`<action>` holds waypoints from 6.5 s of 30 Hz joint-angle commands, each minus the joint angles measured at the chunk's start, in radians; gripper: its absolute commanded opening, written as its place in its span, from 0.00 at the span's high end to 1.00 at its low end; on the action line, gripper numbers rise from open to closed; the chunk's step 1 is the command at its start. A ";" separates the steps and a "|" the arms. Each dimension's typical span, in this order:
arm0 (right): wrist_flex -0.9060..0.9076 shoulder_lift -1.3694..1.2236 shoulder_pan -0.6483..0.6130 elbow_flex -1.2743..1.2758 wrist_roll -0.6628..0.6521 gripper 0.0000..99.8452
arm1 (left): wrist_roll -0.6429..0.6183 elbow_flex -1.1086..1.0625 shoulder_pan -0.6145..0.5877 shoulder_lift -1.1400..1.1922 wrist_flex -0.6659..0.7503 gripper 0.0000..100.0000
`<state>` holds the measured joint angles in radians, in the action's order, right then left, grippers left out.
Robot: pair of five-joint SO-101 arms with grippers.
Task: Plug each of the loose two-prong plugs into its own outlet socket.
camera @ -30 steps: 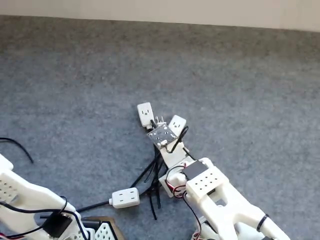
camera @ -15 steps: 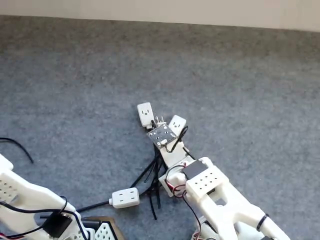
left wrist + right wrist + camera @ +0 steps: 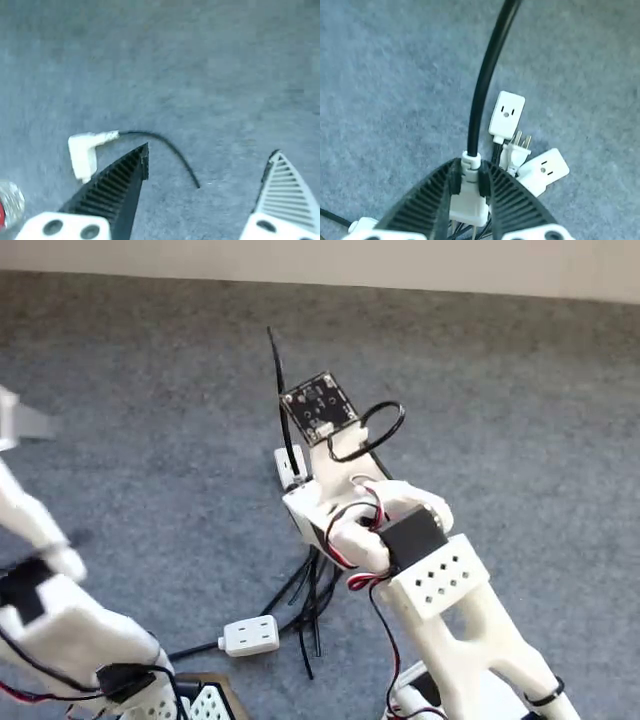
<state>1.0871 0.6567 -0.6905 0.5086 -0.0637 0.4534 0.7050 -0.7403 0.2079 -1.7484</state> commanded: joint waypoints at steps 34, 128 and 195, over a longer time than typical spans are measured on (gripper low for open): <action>-0.383 0.441 -0.170 0.503 0.258 0.99 | -0.209 -1.934 0.852 -1.844 0.623 0.55; 0.225 -0.117 -0.321 0.082 0.563 1.00 | -0.270 -0.154 -0.343 0.216 0.385 0.55; 0.193 -0.456 -0.575 0.202 0.486 0.99 | -0.158 -0.151 -0.361 0.209 0.339 0.55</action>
<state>1.2236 0.1949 -1.2689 0.7327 0.4672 0.1987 0.5102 -1.1040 0.4319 -1.3587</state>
